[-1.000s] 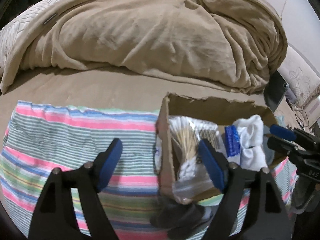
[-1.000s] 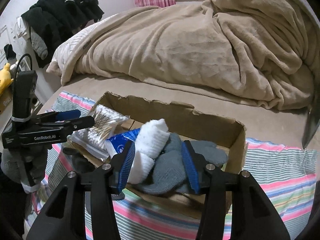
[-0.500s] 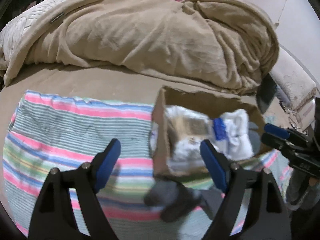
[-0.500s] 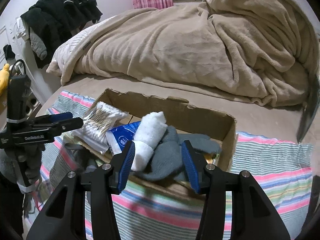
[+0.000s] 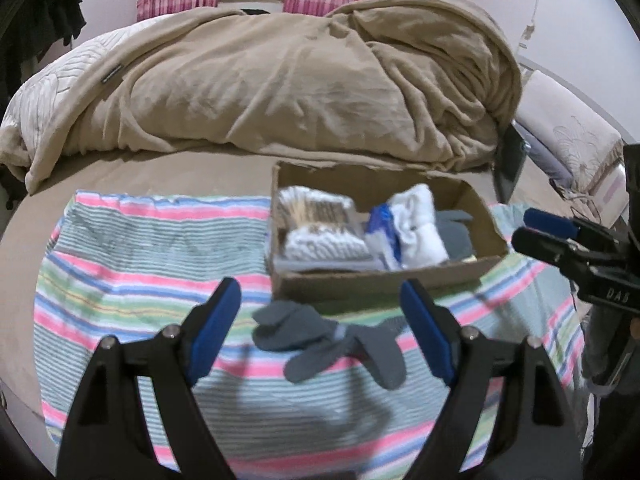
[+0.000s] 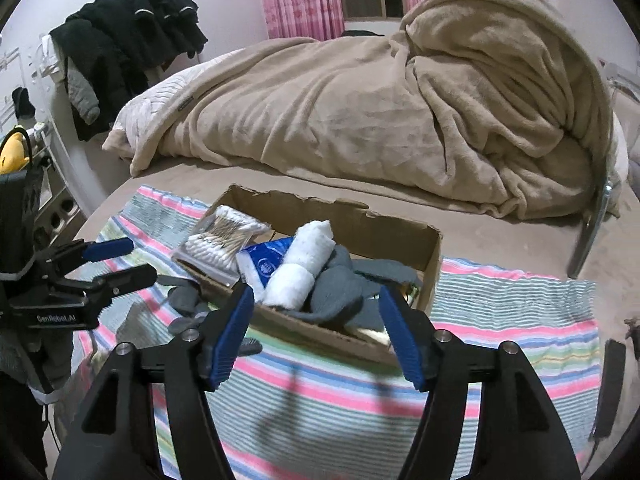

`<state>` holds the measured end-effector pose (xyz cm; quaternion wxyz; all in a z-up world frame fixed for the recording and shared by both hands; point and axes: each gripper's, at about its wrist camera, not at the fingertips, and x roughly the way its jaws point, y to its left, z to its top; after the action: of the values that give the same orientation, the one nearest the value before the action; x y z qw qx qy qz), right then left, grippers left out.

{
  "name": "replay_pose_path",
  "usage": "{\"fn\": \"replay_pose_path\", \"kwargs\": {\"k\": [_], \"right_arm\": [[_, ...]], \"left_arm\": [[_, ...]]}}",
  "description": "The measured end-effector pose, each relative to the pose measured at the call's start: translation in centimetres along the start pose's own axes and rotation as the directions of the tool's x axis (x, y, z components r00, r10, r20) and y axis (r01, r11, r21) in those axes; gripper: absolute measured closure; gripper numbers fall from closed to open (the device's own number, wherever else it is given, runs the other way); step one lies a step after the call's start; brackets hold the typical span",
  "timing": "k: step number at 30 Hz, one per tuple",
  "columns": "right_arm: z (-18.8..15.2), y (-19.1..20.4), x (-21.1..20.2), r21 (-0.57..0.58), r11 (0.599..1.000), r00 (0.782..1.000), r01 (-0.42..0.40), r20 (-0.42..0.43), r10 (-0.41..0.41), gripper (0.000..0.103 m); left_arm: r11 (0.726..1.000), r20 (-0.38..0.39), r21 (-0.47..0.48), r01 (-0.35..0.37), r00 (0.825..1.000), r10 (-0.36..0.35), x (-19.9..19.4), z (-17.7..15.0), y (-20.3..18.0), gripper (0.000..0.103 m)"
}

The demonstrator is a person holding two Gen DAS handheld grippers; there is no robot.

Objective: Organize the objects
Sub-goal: 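Lower the left tool onto the grey slippers and close it on them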

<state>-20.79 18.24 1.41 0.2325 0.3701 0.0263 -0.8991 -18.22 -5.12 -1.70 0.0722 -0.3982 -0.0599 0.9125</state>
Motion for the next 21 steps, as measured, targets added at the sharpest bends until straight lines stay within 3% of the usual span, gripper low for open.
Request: {"fn": "replay_pose_path", "kwargs": {"k": [9,21], "right_arm": [[-2.1,-0.1,-0.9,0.01,1.0,1.0,-0.008,-0.015,0.008,0.035],[-4.5,-1.0,1.2,0.038,0.999,0.997,-0.024,-0.071,0.026,0.035]], "left_arm": [[0.999,-0.023,-0.016,0.029,0.999,-0.03,-0.5,-3.0,-1.5,0.016],[0.999,-0.076,0.027,0.017,0.997,-0.015,3.4,-4.6,-3.6,0.014]]}}
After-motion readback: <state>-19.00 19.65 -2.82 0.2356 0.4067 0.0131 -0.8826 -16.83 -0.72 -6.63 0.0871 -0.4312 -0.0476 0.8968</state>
